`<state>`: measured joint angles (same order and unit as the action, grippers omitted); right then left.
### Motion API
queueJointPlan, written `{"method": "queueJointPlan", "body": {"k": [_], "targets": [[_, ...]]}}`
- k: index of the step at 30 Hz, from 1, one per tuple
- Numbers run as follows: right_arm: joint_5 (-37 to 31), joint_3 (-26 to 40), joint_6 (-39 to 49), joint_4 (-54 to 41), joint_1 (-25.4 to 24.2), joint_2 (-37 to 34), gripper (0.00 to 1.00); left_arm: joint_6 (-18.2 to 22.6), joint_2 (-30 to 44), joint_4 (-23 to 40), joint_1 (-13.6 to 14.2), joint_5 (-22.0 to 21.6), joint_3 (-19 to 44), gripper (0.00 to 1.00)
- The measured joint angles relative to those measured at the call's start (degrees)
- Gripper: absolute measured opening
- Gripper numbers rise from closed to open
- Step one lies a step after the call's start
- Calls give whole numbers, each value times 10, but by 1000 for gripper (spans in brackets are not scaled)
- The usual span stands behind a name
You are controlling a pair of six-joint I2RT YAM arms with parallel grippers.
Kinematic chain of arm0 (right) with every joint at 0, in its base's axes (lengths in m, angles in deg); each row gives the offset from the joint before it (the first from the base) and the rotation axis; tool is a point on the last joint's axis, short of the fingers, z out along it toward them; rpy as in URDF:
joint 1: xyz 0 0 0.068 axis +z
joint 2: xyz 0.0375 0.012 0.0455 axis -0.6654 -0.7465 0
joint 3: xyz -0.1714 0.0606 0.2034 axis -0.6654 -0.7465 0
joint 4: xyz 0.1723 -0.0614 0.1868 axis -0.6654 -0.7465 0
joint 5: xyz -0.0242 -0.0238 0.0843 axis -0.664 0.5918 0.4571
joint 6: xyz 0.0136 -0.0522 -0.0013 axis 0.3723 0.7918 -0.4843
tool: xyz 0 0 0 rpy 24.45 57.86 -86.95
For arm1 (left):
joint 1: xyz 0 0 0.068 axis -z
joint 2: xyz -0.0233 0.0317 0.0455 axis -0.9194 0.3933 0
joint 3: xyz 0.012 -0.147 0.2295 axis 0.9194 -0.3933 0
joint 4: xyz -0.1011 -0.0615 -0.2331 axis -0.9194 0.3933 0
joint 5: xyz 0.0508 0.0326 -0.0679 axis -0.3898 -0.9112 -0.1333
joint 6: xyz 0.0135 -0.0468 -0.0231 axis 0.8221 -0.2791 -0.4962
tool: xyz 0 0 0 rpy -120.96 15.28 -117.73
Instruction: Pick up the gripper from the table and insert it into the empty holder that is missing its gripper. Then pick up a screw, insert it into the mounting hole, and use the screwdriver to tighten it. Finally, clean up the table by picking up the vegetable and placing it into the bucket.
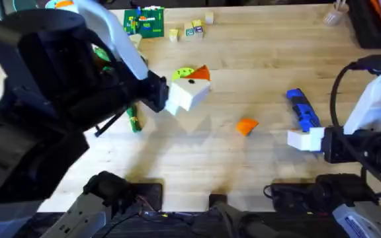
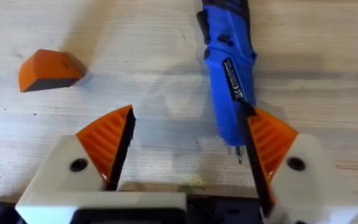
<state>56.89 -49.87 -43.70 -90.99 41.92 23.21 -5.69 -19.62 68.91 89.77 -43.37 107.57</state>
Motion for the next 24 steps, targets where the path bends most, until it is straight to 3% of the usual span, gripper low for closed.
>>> {"method": "queueJointPlan", "body": {"k": [5, 11, 16, 24], "targets": [[0, 0, 0, 0, 0, 0, 991, 18, -32, -113, 31, 3, -92, 992], [0, 0, 0, 0, 0, 0, 991, 24, -169, -217, 61, 12, -248, 992], [0, 0, 0, 0, 0, 0, 991, 25, -284, -230, 77, 17, -335, 992], [0, 0, 0, 0, 0, 0, 991, 25, -398, -218, 87, 21, -412, 992]]}}
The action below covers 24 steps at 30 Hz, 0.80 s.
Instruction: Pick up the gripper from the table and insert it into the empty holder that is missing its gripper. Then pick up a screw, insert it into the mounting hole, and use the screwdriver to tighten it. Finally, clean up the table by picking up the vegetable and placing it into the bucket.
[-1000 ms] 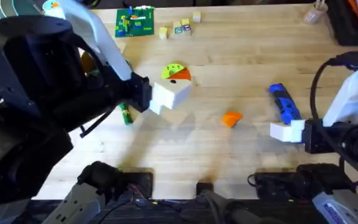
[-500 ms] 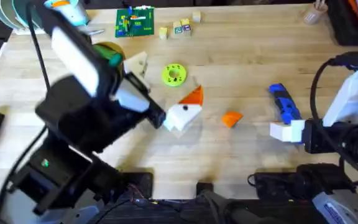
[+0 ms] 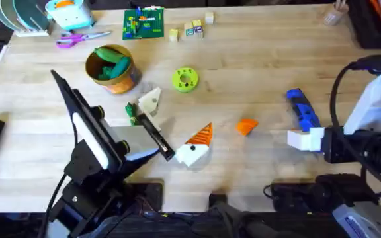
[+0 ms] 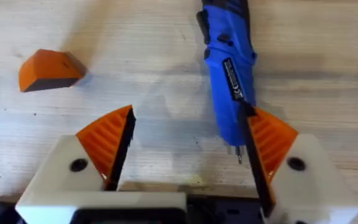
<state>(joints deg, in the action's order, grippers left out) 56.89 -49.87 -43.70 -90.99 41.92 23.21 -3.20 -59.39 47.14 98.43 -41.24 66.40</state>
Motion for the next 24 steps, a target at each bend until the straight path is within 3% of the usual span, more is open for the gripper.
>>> {"method": "queueJointPlan", "body": {"k": [24], "targets": [[0, 0, 0, 0, 0, 0, 992, 0, -6, -1, 1, 10, -2, 992]]}}
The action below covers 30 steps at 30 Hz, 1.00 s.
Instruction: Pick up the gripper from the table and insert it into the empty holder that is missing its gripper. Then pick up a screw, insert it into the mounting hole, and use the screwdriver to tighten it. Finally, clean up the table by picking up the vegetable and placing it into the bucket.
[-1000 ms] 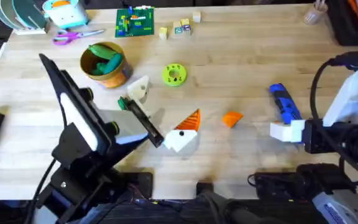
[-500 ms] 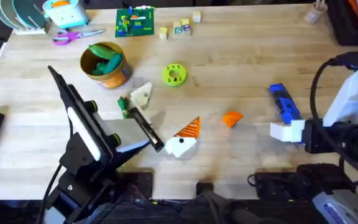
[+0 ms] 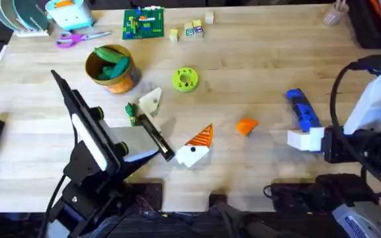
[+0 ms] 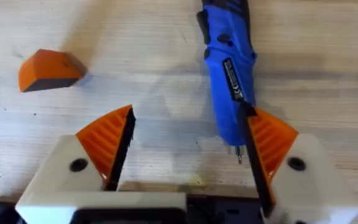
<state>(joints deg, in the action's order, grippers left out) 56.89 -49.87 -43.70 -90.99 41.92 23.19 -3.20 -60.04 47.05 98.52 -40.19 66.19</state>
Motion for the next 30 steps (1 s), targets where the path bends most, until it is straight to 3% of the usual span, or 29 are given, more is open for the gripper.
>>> {"method": "queueJointPlan", "body": {"k": [12, 20, 27, 30], "targets": [[0, 0, 0, 2, 0, 0, 991, 0, 0, 0, 0, -5, 0, 992], [58, 0, 0, 179, 0, 0, 990, 0, 0, 0, 0, -5, 0, 992], [94, 0, -1, 196, 0, 0, 991, 0, 0, 0, 0, -5, 0, 992], [118, 0, -7, 244, 0, 0, 991, 0, 0, 0, 0, -5, 0, 992]]}}
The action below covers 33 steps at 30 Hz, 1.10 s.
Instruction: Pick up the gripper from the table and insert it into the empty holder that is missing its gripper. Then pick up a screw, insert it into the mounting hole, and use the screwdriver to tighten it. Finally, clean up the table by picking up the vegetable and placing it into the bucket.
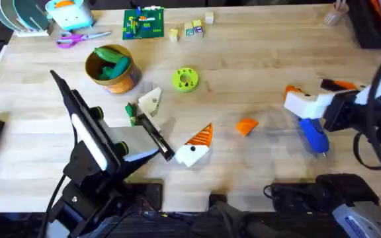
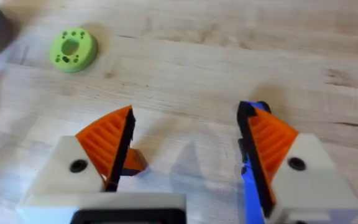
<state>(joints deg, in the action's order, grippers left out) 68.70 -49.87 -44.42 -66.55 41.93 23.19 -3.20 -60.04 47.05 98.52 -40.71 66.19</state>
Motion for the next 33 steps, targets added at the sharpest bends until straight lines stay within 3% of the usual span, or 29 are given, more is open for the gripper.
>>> {"method": "queueJointPlan", "body": {"k": [3, 7, 12, 16, 23, 29, 33], "targets": [[19, 5, -4, 7, 4, -2, 992, 0, 0, 0, 0, 0, 0, 992], [30, 50, -6, -52, 32, -35, 992, 0, 0, 0, 0, 0, 0, 992], [35, 136, 12, -162, 112, -104, 993, 0, 0, 0, 0, 0, 0, 992], [37, 145, 23, -200, 176, -157, 992, 0, 0, 0, 0, 0, 0, 992], [32, 145, 31, -194, 222, -253, 993, 0, 0, 0, 0, 0, 0, 992], [-22, 145, 36, -178, 284, -366, 993, 0, 0, 0, 0, 0, 0, 992], [-44, 145, 39, -143, 317, -398, 989, 0, 0, 0, 0, 0, 0, 992]]}}
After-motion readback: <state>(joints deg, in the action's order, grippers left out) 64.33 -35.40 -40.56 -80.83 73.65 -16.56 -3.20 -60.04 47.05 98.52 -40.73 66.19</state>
